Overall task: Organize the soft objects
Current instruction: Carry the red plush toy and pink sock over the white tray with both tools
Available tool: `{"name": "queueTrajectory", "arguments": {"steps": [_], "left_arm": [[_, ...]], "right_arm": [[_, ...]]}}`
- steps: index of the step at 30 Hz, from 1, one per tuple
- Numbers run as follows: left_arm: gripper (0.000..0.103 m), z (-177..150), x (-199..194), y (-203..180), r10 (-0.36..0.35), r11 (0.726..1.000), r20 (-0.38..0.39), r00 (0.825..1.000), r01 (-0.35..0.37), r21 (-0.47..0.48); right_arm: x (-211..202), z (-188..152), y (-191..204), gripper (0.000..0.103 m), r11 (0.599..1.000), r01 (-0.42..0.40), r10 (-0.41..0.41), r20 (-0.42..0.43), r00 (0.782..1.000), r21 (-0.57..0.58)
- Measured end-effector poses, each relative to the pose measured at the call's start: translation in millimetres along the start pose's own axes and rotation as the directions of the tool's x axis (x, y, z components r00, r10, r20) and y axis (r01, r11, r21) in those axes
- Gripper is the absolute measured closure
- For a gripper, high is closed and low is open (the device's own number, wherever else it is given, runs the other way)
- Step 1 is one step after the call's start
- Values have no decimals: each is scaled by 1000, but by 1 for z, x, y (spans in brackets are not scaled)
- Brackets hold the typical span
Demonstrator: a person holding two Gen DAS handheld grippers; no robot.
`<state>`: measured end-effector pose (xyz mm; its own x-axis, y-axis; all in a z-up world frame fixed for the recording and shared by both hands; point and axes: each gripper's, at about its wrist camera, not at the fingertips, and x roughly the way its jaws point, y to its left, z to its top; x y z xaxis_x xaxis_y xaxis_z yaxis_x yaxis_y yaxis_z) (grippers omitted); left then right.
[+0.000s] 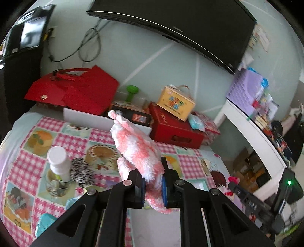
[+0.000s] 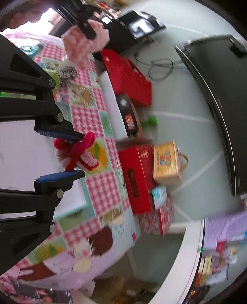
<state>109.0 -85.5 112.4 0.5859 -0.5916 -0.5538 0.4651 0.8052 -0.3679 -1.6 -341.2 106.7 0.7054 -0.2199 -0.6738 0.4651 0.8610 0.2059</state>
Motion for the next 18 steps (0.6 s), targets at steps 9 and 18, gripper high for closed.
{"name": "queueTrajectory", "arguments": {"steps": [9,18], "left_arm": [[90,-26,30,-48,-66,992,-126,990,79,100],[90,-64,79,-77,-83,982,-301,950,130,140]], "right_arm": [[7,-1,-53,68,989,91,-86,-44,995,121],[43,-13,-52,68,991,85,-71,-131,989,104]]}}
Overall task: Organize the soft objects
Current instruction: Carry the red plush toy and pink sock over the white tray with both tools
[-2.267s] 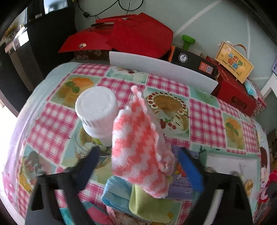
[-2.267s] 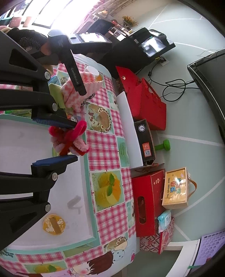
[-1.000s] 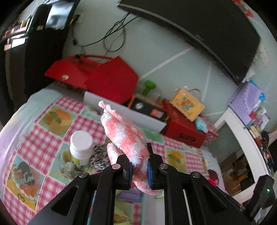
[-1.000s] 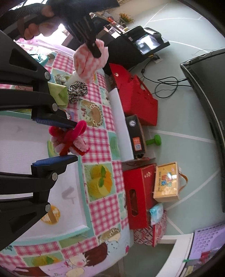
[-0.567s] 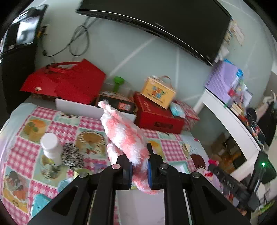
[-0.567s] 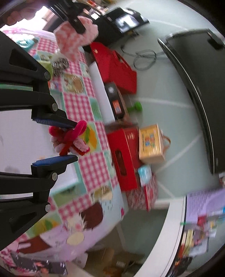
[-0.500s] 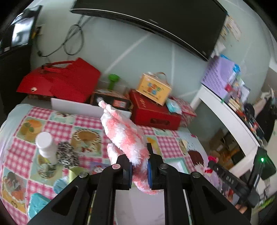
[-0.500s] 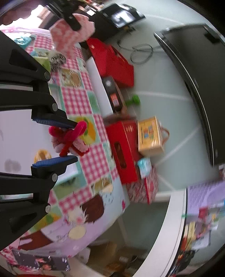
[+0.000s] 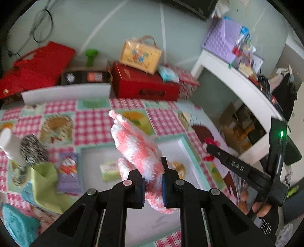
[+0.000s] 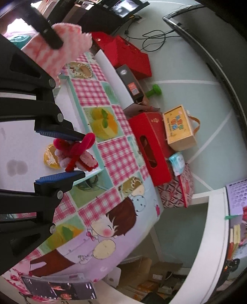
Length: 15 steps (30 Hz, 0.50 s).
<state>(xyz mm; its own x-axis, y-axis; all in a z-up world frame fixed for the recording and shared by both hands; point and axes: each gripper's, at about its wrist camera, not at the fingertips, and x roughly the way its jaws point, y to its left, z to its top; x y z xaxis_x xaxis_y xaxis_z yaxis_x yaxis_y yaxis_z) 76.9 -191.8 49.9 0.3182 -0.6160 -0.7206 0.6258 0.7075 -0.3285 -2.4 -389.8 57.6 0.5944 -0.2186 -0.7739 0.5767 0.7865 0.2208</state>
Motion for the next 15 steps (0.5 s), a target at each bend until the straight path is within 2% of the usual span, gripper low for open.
{"name": "queueTrajectory", "arguments": {"steps": [6,11,15], "left_arm": [[90,-18,48,-2,10,1000,-138,990,-11,-9],[89,-26,69,3,23,1000,-175,984,-26,-16],[89,-27,84,9,51,998,-199,979,-55,-16]], "right_arm": [[37,-9,7,68,999,-19,17,-92,996,-30],[60,-13,12,68,998,-30,23,-136,990,-49],[68,-14,19,68,997,-29,18,-134,991,-77]]}}
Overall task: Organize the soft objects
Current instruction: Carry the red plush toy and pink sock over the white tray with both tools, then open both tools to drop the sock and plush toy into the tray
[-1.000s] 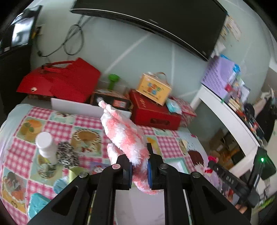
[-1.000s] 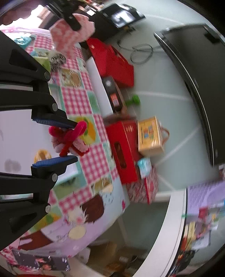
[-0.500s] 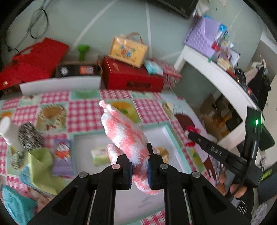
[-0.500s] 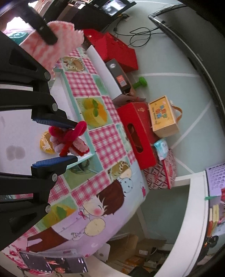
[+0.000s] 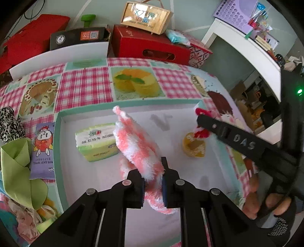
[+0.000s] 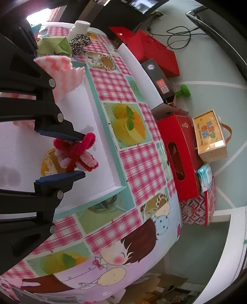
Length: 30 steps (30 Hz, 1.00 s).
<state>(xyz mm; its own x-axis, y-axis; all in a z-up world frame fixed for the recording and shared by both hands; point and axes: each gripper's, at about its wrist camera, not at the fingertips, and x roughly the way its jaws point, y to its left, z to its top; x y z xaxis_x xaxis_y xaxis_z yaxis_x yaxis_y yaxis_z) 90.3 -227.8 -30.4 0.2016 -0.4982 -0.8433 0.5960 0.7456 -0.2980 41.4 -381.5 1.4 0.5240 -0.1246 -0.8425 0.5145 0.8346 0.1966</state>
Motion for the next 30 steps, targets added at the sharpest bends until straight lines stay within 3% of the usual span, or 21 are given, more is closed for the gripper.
{"name": "queueTrajectory", "arguments": {"steps": [6,16,18,20,30], "left_arm": [[89,-5,19,9,48,999,-40,998,-49,-20],[83,-3,31,22,59,996,-48,997,-62,-60],[77,-2,32,24,62,996,-47,997,-65,-67],[62,-2,33,26,88,993,-49,995,-91,-75],[47,-1,25,28,95,991,-64,993,-100,-88]], "right_arm": [[8,-1,5,68,1000,18,-18,-6,1000,-18],[14,0,5,68,999,38,-39,-23,999,-16],[15,0,6,54,999,46,-46,-30,998,-17],[14,0,6,38,998,58,-59,-28,998,-20],[11,1,6,29,995,92,-93,-31,995,-25]]}}
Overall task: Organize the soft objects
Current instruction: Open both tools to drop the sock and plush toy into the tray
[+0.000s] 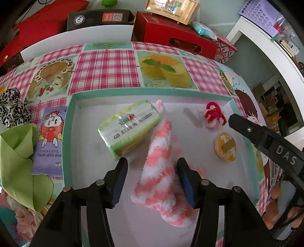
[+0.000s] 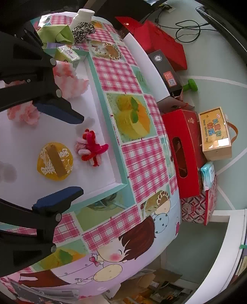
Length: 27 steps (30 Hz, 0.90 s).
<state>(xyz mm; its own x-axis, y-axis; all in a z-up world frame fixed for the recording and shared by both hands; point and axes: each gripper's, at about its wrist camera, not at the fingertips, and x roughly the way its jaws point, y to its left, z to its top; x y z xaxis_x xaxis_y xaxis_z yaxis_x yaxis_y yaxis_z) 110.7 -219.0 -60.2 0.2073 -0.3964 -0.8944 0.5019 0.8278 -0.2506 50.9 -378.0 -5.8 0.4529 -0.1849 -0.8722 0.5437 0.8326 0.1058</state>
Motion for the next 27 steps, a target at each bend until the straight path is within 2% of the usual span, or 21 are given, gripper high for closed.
{"name": "queueTrajectory", "arguments": {"steps": [2,4,7,16,20,22,26,27], "left_arm": [[44,0,-6,-4,-3,1000,8,1000,3,8],[36,1,-11,-6,-4,1000,13,1000,4,13],[35,2,-23,-8,0,1000,27,1000,0,19],[34,6,-68,-2,-3,1000,127,992,3,6],[33,10,-85,16,49,998,185,982,-42,-42],[30,12,-89,27,80,995,204,976,-67,-71],[26,15,-95,48,175,981,239,955,-150,-122],[24,16,-96,53,186,979,251,950,-157,-131]], "right_arm": [[-1,0,0,26,1000,6,-6,-2,1000,-5],[-3,0,0,23,1000,16,-16,0,1000,-9],[-8,0,-1,16,1000,23,-23,8,1000,-12],[-22,2,-1,15,999,37,-36,32,999,-20],[-23,2,0,15,999,38,-37,31,999,-27],[-23,1,1,15,999,39,-38,29,999,-31],[-23,0,6,15,998,42,-40,25,999,-52],[-23,0,8,10,997,46,-45,29,999,-60]]}}
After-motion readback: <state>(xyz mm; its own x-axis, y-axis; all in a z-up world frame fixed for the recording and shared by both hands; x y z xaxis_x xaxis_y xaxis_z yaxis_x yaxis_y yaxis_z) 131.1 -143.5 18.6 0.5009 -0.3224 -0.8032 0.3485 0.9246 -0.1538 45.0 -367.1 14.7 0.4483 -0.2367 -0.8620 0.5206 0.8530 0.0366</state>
